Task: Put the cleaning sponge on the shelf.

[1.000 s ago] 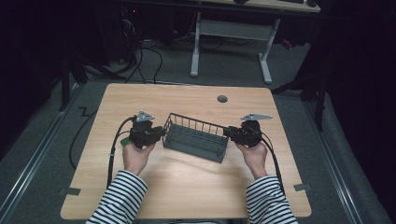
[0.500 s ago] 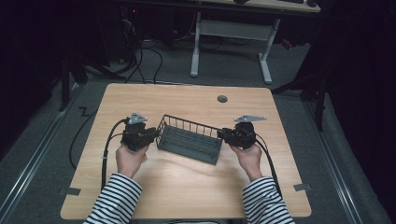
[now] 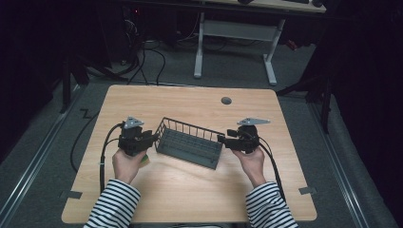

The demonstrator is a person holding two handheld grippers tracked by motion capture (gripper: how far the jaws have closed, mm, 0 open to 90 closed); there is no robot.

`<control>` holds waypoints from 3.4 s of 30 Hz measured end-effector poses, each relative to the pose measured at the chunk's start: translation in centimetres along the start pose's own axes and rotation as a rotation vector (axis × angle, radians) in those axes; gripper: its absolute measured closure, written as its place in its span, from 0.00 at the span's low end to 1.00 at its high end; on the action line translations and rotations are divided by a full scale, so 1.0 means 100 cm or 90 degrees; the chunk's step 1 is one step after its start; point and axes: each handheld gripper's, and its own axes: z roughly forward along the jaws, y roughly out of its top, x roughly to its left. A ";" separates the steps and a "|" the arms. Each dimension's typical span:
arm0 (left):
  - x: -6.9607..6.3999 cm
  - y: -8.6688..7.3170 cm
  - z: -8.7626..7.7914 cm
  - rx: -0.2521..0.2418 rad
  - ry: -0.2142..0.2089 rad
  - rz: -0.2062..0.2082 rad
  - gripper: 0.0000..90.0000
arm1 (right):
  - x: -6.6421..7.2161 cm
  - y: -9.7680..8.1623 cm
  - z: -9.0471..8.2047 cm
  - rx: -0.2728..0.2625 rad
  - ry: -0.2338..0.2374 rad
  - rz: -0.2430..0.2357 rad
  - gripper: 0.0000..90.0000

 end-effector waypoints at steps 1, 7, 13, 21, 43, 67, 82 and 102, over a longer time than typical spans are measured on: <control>0.000 0.000 -0.002 -0.001 0.004 0.001 0.66 | -0.001 0.001 -0.004 -0.007 -0.002 -0.001 0.44; 0.001 -0.001 -0.011 -0.011 0.015 -0.007 0.50 | -0.005 -0.003 -0.029 -0.024 -0.040 -0.022 0.40; 0.005 -0.007 -0.018 -0.011 0.023 -0.019 0.47 | -0.023 -0.025 -0.047 -0.036 -0.075 0.001 0.42; 0.009 -0.017 -0.026 -0.007 0.050 -0.014 0.44 | -0.044 -0.065 -0.057 -0.022 -0.140 0.025 0.40; 0.032 -0.045 -0.023 0.061 0.140 -0.085 0.26 | -0.066 -0.130 -0.054 0.055 -0.259 0.035 0.35; 0.037 -0.037 0.013 0.161 0.185 -0.153 0.14 | -0.065 -0.130 -0.054 0.057 -0.258 0.030 0.34; 0.043 -0.040 0.033 0.206 0.199 -0.189 0.07 | -0.065 -0.130 -0.054 0.057 -0.258 0.028 0.33; 0.053 -0.042 0.040 0.216 0.208 -0.212 0.18 | -0.065 -0.130 -0.054 0.057 -0.259 0.028 0.33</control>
